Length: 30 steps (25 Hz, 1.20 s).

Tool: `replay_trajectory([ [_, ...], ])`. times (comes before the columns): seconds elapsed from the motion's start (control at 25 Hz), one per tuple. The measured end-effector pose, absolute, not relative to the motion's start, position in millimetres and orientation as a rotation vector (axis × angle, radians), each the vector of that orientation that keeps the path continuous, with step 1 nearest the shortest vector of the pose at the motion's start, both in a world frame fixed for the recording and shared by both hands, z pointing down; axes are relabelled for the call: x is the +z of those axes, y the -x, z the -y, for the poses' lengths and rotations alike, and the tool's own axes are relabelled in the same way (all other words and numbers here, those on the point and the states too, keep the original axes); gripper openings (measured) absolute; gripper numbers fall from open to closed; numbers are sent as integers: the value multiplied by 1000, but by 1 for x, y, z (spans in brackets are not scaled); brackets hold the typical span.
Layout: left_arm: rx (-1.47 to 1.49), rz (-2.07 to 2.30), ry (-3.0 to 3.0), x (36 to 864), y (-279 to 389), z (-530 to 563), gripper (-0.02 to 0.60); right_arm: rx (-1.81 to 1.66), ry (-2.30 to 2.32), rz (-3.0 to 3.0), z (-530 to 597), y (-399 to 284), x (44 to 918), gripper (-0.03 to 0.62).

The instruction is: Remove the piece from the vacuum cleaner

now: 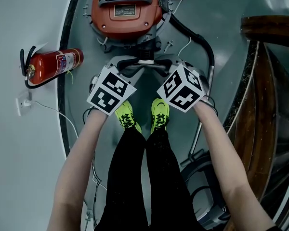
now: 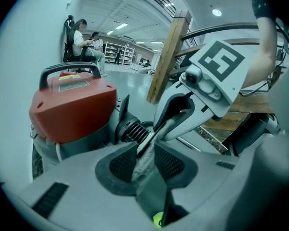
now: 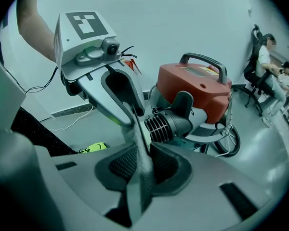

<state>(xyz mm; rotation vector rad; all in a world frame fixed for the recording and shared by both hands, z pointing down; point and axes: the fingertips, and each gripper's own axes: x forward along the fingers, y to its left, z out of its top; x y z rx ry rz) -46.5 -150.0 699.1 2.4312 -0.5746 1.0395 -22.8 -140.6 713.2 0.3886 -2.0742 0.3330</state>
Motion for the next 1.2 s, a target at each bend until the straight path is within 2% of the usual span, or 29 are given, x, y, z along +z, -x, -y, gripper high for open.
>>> replay_trajectory([
  [1.2, 1052, 628, -2442, 697, 49, 133, 117, 291, -491, 2067, 127, 23, 710, 78],
])
